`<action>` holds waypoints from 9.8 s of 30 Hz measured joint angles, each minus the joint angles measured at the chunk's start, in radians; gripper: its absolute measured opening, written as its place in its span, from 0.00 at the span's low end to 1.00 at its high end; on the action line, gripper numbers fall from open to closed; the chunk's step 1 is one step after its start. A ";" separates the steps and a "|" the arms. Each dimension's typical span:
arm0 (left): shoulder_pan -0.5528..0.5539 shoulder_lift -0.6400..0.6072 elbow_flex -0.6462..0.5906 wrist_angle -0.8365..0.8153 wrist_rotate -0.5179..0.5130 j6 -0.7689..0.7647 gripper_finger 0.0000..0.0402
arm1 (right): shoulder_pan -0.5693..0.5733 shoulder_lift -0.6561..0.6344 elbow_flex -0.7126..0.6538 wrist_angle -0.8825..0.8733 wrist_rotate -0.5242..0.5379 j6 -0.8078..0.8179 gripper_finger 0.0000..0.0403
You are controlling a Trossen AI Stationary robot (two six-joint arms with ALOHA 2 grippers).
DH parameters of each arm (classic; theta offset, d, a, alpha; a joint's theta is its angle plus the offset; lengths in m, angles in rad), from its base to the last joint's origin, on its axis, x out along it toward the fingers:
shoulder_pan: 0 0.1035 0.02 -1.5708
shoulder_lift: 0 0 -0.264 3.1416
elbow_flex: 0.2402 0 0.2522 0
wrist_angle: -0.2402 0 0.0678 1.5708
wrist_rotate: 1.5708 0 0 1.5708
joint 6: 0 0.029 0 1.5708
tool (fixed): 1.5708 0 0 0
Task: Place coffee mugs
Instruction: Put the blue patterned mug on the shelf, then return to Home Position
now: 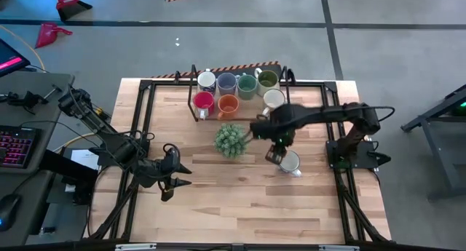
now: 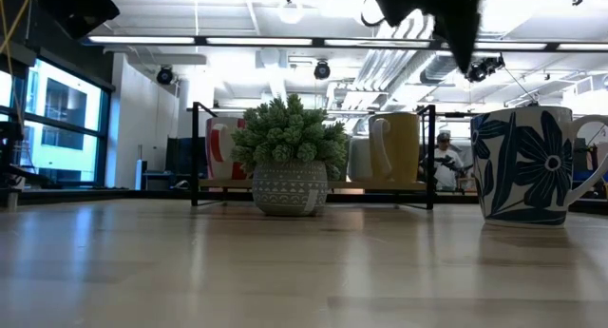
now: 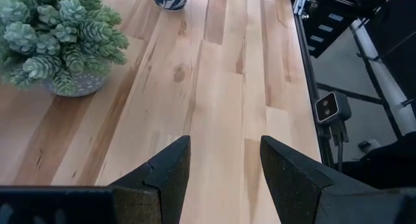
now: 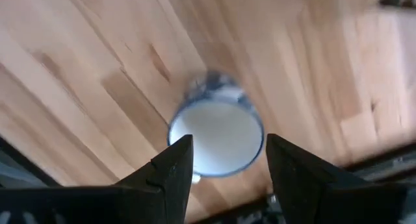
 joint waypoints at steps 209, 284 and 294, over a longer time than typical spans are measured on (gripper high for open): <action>0.000 0.000 0.000 -0.180 0.007 0.058 0.43 | -0.370 0.467 0.473 0.262 0.198 0.110 0.07; 0.000 -0.013 -0.001 -0.268 0.066 0.062 0.43 | 0.106 0.034 0.151 0.010 0.615 0.122 0.27; 0.000 -0.050 -0.001 -0.256 -0.067 -0.036 0.43 | 0.375 -0.460 -0.565 0.497 0.641 0.454 0.27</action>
